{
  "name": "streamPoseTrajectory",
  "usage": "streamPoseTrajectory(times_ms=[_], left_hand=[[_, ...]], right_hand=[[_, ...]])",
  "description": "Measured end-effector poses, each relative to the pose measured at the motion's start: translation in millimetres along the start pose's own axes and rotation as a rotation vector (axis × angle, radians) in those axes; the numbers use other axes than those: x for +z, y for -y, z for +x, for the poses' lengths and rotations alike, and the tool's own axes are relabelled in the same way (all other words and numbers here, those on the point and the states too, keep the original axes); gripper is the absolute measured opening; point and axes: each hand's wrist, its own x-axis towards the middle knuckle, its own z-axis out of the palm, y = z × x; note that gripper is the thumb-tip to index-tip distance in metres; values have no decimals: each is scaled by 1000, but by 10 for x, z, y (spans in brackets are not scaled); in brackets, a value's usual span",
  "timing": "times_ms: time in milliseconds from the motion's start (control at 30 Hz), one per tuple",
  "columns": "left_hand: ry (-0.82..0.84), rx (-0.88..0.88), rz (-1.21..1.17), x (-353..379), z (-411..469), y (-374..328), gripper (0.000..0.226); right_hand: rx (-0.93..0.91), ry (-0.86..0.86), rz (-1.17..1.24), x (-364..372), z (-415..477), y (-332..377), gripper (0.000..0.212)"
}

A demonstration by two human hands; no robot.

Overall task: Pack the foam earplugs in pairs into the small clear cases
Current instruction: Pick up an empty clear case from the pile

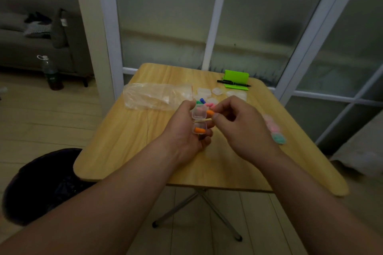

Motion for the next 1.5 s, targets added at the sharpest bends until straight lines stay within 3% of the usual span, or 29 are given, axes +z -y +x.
streamPoseTrajectory(times_ms=[333, 533, 700, 767, 900, 1067, 1200, 1333, 1500], left_hand=[[54, -2, 22, 54, 58, 70, 29], [72, 8, 3, 46, 50, 57, 26], [73, 6, 60, 23, 60, 59, 37], [100, -5, 71, 44, 36, 59, 37], [130, -36, 77, 61, 13, 83, 36], [144, -58, -25, 25, 24, 41, 40], [153, -66, -108, -25, 34, -12, 66], [163, -41, -100, -9, 14, -23, 56], [160, -4, -15, -45, -17, -12, 63]], right_hand=[[-83, 108, -228, 65, 21, -84, 15], [-80, 128, -250, 101, 44, -102, 13], [-93, 6, -156, 56, 73, -108, 2], [-61, -47, -77, 32, 106, -110, 10], [-39, 49, -88, 17, 117, -112, 34], [-109, 112, -160, 34, 29, -132, 24], [-174, 157, -226, 22, -57, -101, 28], [-185, 195, -259, 43, -96, -63, 34], [-167, 172, -192, 67, -66, -126, 38]])
